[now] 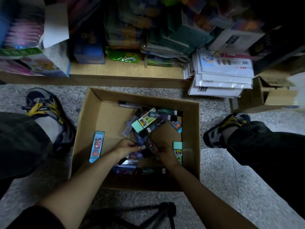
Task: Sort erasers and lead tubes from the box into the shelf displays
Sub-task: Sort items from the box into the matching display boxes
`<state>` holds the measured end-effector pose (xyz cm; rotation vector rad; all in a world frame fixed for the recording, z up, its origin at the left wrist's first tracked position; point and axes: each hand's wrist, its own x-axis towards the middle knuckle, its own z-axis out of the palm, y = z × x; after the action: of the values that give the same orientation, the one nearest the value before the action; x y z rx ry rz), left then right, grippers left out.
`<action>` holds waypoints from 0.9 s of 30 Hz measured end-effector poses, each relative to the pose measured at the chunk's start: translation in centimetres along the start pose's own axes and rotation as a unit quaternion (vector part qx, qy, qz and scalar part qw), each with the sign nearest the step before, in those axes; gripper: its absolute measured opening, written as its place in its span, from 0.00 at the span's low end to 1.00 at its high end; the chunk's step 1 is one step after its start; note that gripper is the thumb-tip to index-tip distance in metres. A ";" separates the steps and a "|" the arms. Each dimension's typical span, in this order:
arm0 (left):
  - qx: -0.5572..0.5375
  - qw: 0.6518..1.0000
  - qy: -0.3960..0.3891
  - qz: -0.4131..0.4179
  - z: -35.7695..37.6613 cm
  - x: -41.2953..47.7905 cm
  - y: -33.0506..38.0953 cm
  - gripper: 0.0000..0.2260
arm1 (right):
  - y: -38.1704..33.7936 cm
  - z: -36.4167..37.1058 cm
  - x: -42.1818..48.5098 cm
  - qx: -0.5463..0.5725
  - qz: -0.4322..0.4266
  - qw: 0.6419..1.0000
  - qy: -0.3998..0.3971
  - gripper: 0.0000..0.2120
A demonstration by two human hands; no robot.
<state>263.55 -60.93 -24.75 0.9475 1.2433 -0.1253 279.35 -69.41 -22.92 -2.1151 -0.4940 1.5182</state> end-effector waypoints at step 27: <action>-0.205 0.974 0.090 -0.030 0.6 -2.6 -0.8 0.05 | -4.6 -2.2 4.0 -0.408 -0.241 0.880 0.041 0.18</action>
<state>262.63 -62.86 -22.98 0.5705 1.3986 0.1697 282.65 -63.85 -22.73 -2.3264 -1.7249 0.9952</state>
